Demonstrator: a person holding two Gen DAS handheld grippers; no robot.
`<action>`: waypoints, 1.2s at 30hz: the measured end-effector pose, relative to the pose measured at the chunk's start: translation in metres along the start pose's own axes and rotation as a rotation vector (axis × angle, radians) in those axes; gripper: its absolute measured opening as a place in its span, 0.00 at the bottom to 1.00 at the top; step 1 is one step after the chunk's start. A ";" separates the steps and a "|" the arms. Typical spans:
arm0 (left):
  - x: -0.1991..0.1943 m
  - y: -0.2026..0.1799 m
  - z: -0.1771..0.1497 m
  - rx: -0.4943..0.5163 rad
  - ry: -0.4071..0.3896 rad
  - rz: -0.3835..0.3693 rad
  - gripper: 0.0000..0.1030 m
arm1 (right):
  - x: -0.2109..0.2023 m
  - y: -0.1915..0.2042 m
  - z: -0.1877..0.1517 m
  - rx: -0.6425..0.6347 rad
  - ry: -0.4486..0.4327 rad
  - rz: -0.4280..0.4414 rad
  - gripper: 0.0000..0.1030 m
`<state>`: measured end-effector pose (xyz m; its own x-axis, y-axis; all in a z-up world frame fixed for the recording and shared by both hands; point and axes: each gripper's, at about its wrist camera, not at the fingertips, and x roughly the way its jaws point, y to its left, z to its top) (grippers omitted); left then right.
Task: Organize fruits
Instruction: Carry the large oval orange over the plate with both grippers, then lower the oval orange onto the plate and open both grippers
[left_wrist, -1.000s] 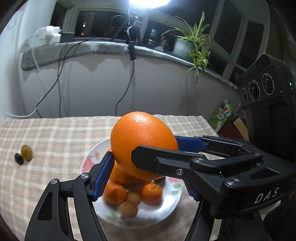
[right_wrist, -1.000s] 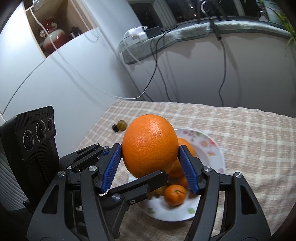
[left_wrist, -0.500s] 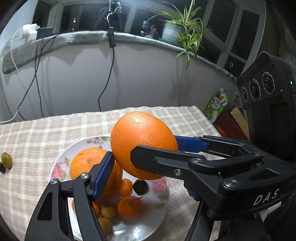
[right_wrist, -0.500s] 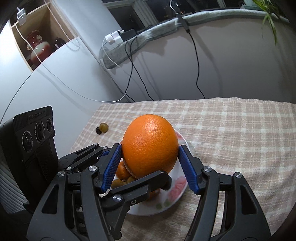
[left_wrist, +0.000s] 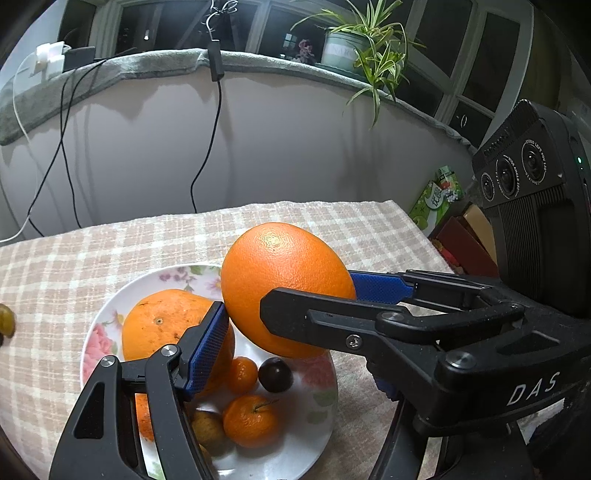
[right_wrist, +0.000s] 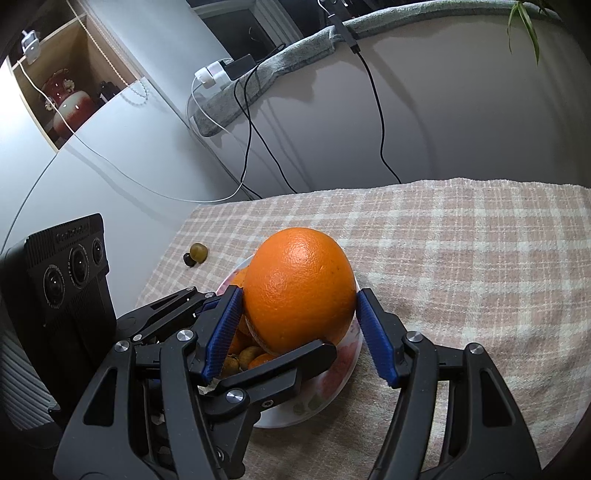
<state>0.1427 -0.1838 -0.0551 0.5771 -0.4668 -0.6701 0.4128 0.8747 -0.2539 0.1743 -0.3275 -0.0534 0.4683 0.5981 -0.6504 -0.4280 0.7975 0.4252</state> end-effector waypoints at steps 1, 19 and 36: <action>0.000 0.000 0.000 0.000 0.001 0.000 0.68 | 0.000 0.000 0.000 0.001 0.000 -0.001 0.64; -0.005 -0.010 0.000 0.057 -0.022 0.032 0.67 | -0.008 -0.005 -0.003 0.018 -0.021 -0.017 0.64; -0.029 -0.011 -0.009 0.058 -0.058 0.034 0.67 | -0.022 0.001 -0.007 0.015 -0.054 -0.061 0.73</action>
<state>0.1149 -0.1791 -0.0390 0.6305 -0.4453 -0.6358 0.4314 0.8819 -0.1899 0.1582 -0.3408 -0.0432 0.5342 0.5516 -0.6406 -0.3861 0.8333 0.3956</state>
